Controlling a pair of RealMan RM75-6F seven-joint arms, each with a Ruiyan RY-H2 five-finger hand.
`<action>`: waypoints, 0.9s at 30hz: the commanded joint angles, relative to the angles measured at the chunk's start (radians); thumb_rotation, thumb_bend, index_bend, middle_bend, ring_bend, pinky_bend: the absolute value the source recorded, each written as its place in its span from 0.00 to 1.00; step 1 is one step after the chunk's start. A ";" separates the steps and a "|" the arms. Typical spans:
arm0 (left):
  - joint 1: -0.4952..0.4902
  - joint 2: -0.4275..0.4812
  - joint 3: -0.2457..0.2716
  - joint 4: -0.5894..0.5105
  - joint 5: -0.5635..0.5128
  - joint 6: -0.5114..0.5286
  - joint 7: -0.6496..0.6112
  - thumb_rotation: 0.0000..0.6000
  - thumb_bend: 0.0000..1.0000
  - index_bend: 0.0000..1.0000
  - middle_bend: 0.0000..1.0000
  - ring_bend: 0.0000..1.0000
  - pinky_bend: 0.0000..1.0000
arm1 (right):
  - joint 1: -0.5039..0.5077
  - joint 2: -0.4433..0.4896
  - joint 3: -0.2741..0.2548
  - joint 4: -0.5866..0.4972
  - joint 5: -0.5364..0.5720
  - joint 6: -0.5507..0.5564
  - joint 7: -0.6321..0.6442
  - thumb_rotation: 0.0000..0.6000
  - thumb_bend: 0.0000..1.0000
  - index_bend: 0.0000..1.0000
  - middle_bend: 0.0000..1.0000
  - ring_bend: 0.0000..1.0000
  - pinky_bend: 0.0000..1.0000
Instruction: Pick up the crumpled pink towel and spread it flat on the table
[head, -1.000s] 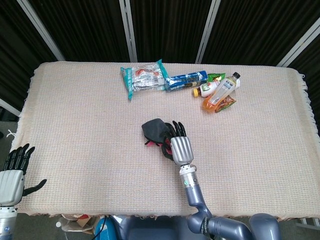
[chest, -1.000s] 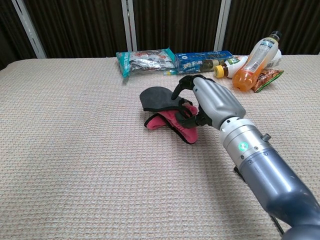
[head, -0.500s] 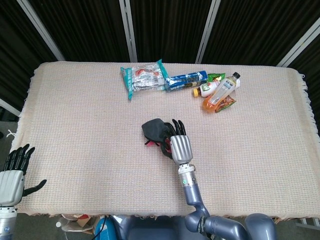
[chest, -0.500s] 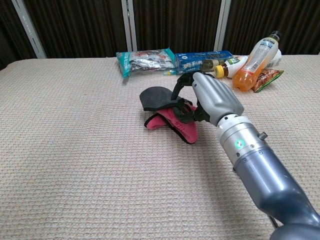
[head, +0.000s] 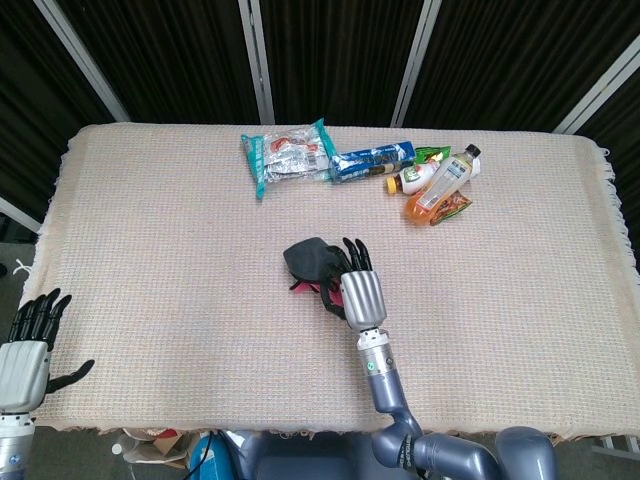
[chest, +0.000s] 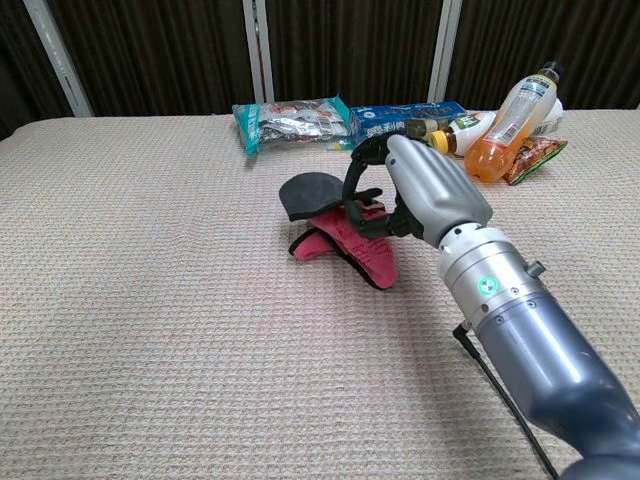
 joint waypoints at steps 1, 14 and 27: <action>0.001 0.001 0.001 0.000 0.001 0.002 -0.001 1.00 0.05 0.00 0.00 0.00 0.00 | -0.005 0.003 -0.004 -0.007 0.001 -0.001 -0.004 1.00 0.49 0.55 0.25 0.09 0.04; 0.002 0.004 0.000 -0.007 0.001 0.002 -0.009 1.00 0.05 0.00 0.00 0.00 0.00 | -0.007 0.034 -0.009 -0.054 -0.013 0.001 -0.022 1.00 0.52 0.57 0.26 0.09 0.04; -0.033 0.001 -0.026 -0.081 -0.023 -0.044 0.016 1.00 0.05 0.00 0.00 0.00 0.00 | 0.040 0.239 0.122 -0.415 -0.015 0.006 -0.306 1.00 0.52 0.58 0.26 0.10 0.04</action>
